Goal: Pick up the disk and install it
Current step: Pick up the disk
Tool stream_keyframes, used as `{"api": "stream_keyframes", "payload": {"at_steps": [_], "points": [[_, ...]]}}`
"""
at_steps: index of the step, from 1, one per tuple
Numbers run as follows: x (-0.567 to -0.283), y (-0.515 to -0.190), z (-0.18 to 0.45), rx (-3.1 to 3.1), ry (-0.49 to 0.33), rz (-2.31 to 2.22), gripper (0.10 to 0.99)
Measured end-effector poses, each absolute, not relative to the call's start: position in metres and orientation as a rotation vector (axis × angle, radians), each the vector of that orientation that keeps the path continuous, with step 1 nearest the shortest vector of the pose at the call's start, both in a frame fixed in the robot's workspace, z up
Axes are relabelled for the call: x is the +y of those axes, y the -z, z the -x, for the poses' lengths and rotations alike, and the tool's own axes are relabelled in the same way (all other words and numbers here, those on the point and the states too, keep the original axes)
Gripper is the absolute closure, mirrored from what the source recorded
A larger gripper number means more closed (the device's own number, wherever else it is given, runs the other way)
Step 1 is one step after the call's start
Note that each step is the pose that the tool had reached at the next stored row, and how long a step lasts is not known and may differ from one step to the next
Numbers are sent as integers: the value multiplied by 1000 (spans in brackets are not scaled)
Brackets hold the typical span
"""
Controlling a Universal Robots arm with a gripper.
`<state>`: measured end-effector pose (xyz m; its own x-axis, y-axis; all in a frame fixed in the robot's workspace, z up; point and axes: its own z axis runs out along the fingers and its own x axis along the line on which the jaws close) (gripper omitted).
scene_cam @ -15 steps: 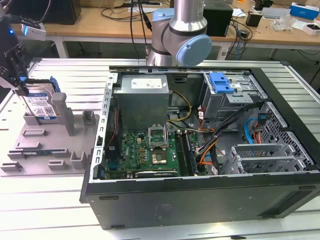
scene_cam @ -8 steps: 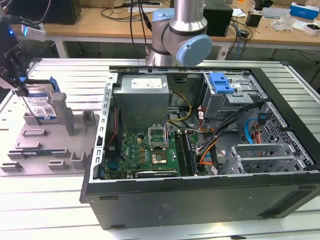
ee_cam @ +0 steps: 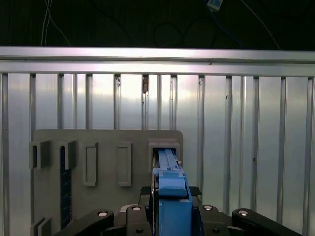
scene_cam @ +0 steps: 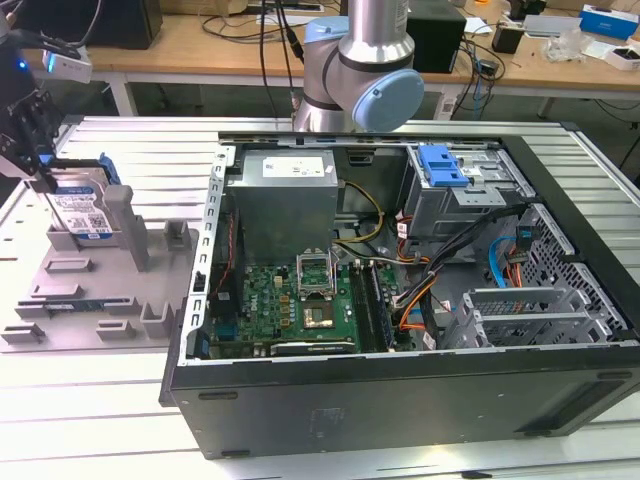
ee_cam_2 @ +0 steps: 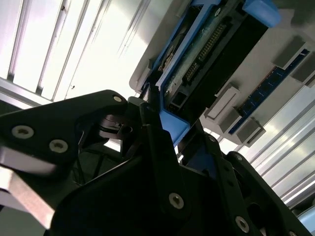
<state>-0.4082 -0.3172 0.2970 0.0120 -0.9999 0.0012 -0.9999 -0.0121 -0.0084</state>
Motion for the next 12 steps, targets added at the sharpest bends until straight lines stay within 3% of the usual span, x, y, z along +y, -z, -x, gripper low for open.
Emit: {"api": "stream_keyframes", "payload": {"at_steps": [12], "points": [[-321,-306,408,2204,10,2231,722]]}}
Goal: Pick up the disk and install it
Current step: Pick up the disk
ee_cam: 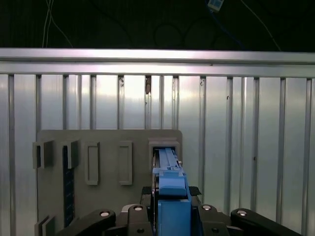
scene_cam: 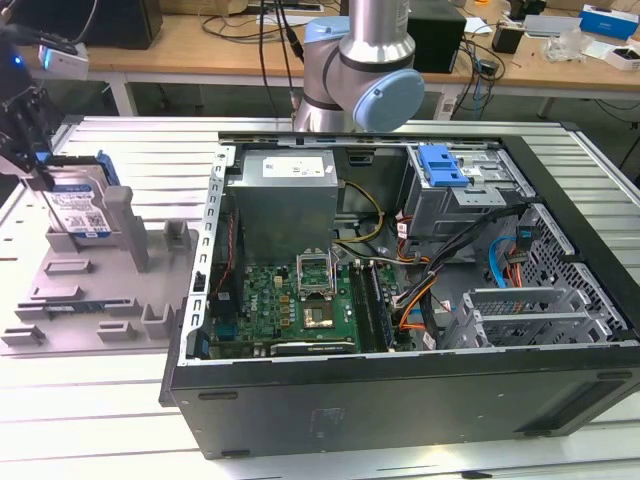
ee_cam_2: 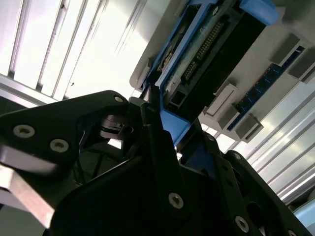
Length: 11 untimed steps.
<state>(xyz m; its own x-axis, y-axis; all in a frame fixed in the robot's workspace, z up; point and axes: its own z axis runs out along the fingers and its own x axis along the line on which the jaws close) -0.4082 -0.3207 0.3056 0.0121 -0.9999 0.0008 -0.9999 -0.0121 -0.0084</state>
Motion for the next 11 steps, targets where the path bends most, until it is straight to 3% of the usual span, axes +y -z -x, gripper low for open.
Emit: {"api": "stream_keyframes", "payload": {"at_steps": [11], "points": [[-321,-338,408,2202,4,2228,722]]}}
